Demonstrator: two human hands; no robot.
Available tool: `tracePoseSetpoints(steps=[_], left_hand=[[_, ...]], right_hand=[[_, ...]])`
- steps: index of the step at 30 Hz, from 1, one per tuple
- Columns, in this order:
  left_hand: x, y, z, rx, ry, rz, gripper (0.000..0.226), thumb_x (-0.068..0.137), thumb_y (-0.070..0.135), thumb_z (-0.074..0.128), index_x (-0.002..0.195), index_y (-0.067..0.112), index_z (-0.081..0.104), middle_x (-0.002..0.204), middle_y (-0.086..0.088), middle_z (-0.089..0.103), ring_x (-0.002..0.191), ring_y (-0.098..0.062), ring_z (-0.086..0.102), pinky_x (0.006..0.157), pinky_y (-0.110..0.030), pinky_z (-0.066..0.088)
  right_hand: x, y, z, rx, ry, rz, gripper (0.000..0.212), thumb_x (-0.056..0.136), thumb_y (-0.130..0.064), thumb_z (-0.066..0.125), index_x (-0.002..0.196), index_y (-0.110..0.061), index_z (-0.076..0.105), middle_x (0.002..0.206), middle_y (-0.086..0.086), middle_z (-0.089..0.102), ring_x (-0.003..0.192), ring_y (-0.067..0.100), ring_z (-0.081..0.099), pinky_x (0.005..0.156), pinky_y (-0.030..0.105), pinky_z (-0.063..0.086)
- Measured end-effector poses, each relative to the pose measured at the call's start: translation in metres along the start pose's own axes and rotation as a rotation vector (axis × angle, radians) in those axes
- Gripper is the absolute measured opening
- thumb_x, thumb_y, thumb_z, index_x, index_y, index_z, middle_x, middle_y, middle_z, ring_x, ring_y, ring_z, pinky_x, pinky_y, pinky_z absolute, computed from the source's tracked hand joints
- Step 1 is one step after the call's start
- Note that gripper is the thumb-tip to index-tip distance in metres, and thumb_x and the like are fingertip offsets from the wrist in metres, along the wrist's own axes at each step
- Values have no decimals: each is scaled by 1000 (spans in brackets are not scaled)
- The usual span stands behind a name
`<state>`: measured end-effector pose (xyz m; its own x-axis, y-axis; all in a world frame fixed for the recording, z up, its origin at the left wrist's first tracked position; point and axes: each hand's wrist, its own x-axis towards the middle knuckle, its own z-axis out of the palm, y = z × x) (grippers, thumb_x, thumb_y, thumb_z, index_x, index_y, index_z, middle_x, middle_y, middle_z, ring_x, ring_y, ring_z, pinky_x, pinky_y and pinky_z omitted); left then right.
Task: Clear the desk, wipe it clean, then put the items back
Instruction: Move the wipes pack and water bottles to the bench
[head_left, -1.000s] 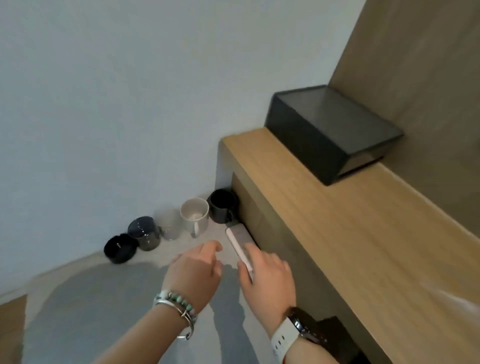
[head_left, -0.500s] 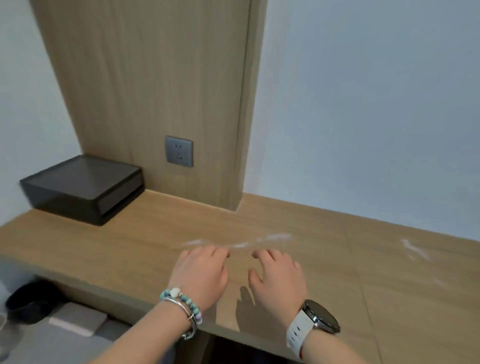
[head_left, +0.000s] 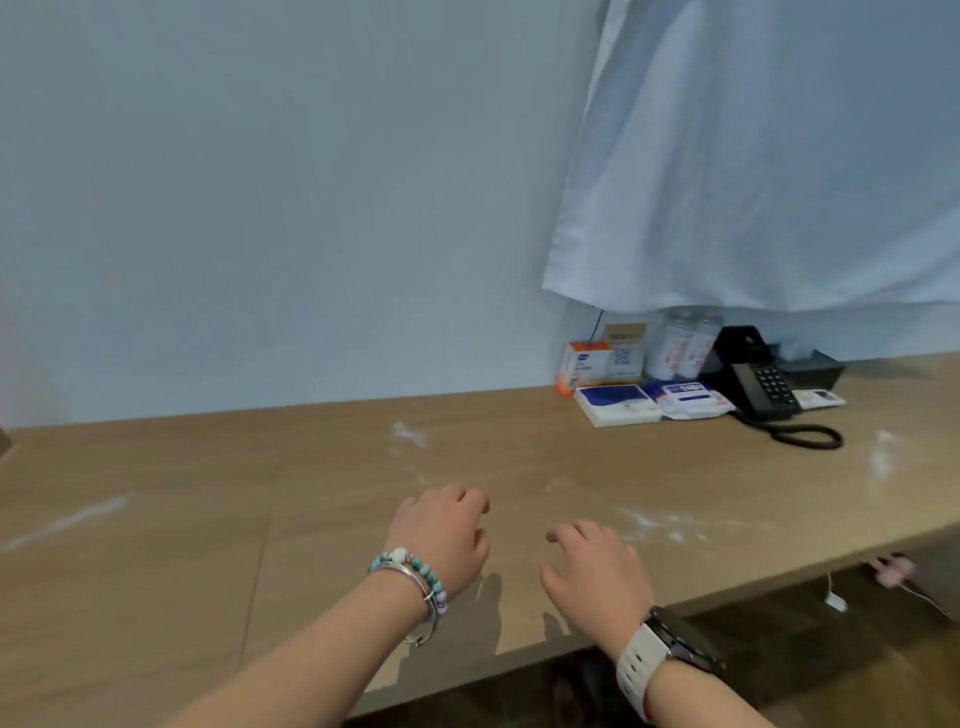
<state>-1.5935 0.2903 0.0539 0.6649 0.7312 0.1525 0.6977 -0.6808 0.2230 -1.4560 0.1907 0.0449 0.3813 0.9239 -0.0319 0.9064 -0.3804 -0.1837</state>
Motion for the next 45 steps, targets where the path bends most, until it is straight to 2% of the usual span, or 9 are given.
tracePoseSetpoints(steps=[6, 12, 22, 26, 30, 35, 38, 42, 45], left_hand=[[80, 76, 37, -18, -60, 120, 33, 93, 30, 39, 125, 26, 46, 124, 2, 52, 114, -20, 49, 92, -31, 37], [177, 129, 70, -46, -107, 200, 34, 93, 28, 39, 126, 25, 46, 125, 2, 51, 112, -19, 49, 90, -31, 39], [320, 195, 120, -63, -262, 207, 33, 95, 32, 40, 127, 25, 46, 128, 1, 50, 112, -17, 49, 91, -30, 46], [359, 208, 146, -42, -283, 124, 33, 95, 30, 41, 127, 25, 45, 132, 1, 46, 117, -18, 44, 96, -31, 42], [385, 222, 174, 1, -289, -19, 42, 93, 27, 45, 134, 27, 38, 140, 3, 38, 127, -20, 37, 102, -33, 36], [398, 236, 196, 45, -275, -250, 60, 93, 28, 46, 146, 31, 18, 156, 5, 11, 145, -20, 6, 117, -39, 11], [394, 236, 205, 58, -305, -363, 66, 93, 38, 42, 148, 32, 7, 158, 6, -1, 145, -20, -9, 116, -46, -1], [382, 236, 212, 92, -354, -401, 74, 92, 54, 38, 149, 30, -2, 158, 6, -7, 144, -21, -13, 115, -49, -6], [381, 233, 213, 110, -386, -392, 77, 91, 56, 39, 149, 30, -6, 158, 5, -10, 144, -21, -14, 115, -47, -7]], right_hand=[[24, 104, -10, 33, 19, 133, 37, 95, -37, 39, 132, -30, 44, 132, -9, 48, 122, 13, 42, 100, 31, 34], [87, 194, -24, 39, 21, 244, 37, 95, -35, 40, 131, -28, 44, 134, -6, 46, 123, 15, 42, 99, 30, 36], [190, 317, -33, 103, 7, 336, 39, 93, -39, 43, 131, -33, 44, 132, -7, 48, 118, 13, 46, 97, 31, 40], [232, 364, -29, 157, -16, 317, 38, 92, -38, 46, 129, -32, 46, 130, -7, 49, 117, 12, 47, 95, 32, 44], [278, 404, -28, 135, -69, 176, 42, 91, -35, 47, 132, -28, 43, 134, -5, 46, 120, 15, 46, 99, 34, 41], [323, 435, -30, 20, -124, 9, 56, 94, -40, 45, 145, -33, 23, 156, -4, 14, 143, 22, 14, 114, 40, 20], [340, 441, -25, 4, -175, -55, 66, 92, -43, 48, 147, -37, 12, 159, -6, -1, 145, 26, -2, 116, 44, 8], [351, 444, -14, -42, -210, -117, 72, 90, -46, 49, 148, -39, 6, 159, -5, -5, 145, 29, -9, 116, 48, 4], [358, 444, -10, -67, -230, -130, 73, 90, -48, 48, 148, -39, 3, 159, -5, -5, 145, 29, -10, 116, 50, 4]])
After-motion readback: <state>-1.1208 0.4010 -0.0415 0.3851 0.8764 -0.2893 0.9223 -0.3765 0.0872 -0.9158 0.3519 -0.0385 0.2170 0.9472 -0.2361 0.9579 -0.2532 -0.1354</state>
